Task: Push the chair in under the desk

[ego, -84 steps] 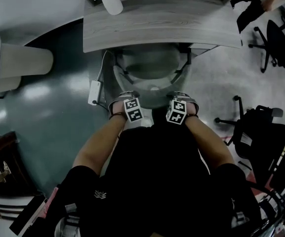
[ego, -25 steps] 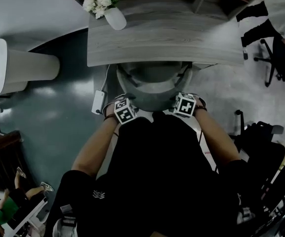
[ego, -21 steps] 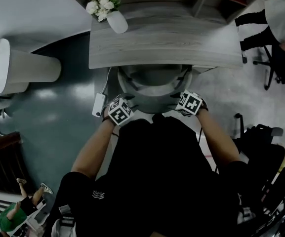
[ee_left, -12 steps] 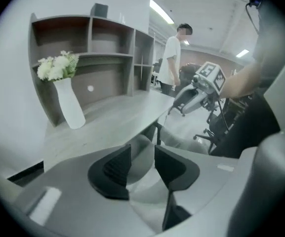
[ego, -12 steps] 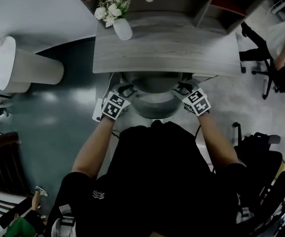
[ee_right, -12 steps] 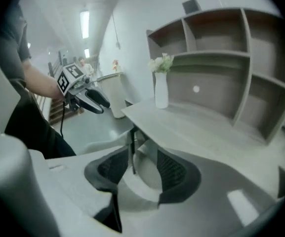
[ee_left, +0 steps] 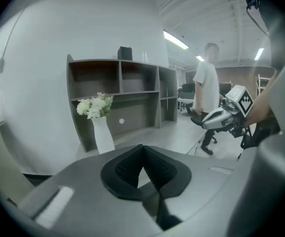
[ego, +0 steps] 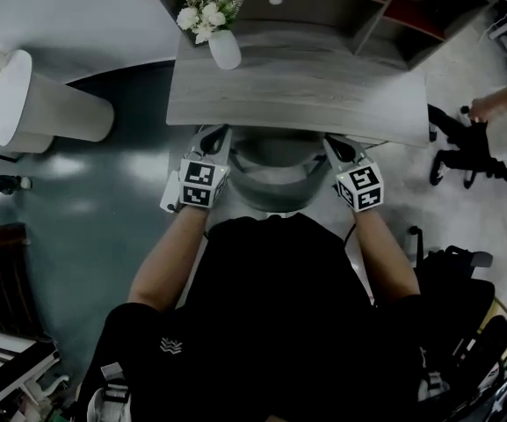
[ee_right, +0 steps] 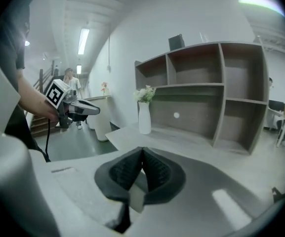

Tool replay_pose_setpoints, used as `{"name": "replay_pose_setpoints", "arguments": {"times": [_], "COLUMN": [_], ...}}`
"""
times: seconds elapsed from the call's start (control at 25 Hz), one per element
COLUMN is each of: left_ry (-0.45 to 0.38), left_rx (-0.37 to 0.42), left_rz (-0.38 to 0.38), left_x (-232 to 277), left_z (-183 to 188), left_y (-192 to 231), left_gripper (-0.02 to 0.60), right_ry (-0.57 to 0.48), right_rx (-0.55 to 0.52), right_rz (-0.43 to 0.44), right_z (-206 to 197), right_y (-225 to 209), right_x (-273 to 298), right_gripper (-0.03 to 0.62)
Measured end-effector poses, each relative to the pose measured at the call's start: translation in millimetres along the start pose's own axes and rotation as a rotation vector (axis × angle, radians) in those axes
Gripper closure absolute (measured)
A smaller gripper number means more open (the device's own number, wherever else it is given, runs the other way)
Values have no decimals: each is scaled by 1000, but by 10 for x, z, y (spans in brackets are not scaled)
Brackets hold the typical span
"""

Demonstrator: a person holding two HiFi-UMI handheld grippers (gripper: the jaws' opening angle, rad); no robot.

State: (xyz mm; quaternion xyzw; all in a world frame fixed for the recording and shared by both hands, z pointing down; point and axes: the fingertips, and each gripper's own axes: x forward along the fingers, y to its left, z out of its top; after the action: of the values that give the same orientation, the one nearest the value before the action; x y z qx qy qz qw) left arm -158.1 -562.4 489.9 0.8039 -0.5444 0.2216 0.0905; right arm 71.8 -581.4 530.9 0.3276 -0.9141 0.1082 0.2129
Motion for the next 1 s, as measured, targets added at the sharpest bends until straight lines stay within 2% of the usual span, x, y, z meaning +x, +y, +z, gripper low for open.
{"name": "replay_pose_setpoints", "arguments": {"times": [0.08,0.24,1.0], "left_ry": [-19,-10,-16], "left_rx": [-20,-46,-31], "left_rz": [25,26,-4], "left_x": [-18,9,95], "left_z": [8,-91,-109], "left_y": [50,64,9], "left_gripper": [575,575,575], "right_ry": [-25,-26,-19], "right_rx": [27,60,58], "right_rz": [-33,-85,-116], "right_z": [12,-57,-54], "right_y": [-61,-182,-253], "right_x": [-28,-38,-2], "right_gripper": [591,592,592]}}
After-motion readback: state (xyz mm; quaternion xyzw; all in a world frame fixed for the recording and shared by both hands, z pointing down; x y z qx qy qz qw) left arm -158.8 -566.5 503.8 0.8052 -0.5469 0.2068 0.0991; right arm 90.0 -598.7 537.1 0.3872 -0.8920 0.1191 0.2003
